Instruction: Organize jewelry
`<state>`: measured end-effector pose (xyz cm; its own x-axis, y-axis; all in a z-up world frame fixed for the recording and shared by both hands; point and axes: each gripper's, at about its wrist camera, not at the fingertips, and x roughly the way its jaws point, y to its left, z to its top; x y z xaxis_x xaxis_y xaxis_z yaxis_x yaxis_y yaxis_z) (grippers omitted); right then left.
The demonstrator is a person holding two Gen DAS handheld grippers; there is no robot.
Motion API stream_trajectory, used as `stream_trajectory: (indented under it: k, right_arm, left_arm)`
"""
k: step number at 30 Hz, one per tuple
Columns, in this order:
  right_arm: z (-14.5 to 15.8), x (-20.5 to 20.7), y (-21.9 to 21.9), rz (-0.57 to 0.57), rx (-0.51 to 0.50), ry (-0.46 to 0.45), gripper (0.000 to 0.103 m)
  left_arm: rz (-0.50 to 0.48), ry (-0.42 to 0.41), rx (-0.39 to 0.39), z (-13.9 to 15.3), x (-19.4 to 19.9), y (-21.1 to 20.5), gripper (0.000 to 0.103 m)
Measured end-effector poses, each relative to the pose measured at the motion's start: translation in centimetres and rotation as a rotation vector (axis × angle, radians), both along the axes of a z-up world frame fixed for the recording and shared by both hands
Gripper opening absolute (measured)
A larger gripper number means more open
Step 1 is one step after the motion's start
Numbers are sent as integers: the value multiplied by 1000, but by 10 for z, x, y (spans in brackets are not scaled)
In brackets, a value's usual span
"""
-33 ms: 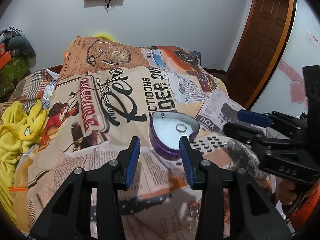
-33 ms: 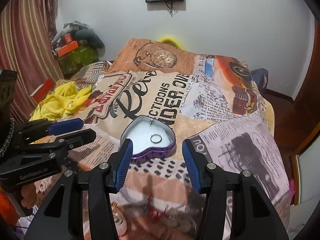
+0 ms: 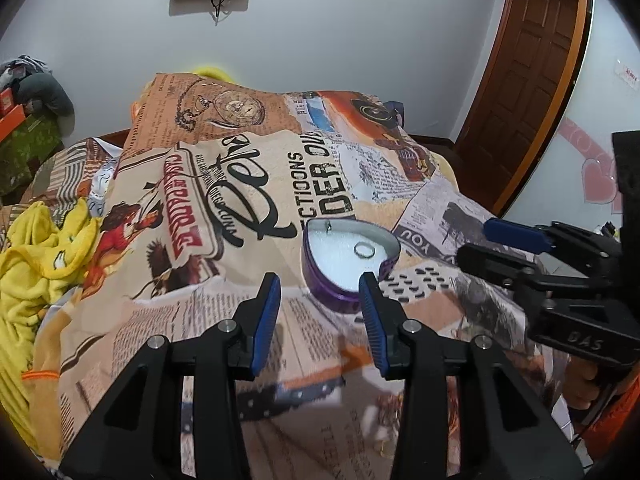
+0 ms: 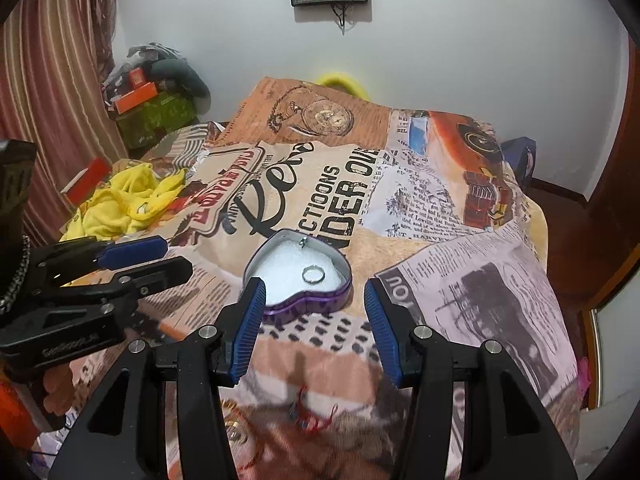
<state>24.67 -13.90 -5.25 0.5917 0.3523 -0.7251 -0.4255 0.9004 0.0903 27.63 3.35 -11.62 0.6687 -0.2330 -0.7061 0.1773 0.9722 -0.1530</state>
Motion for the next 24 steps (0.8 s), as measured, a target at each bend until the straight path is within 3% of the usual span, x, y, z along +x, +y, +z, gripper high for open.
stream_trajectory:
  k: [11, 24]
  right_arm:
    - [2, -33, -5, 1, 6, 16, 47]
    - [-20, -70, -5, 23, -8, 75, 47]
  left_arm:
    - [1, 27, 38, -2, -39, 3, 40]
    - [-21, 136, 27, -30, -73, -5, 40]
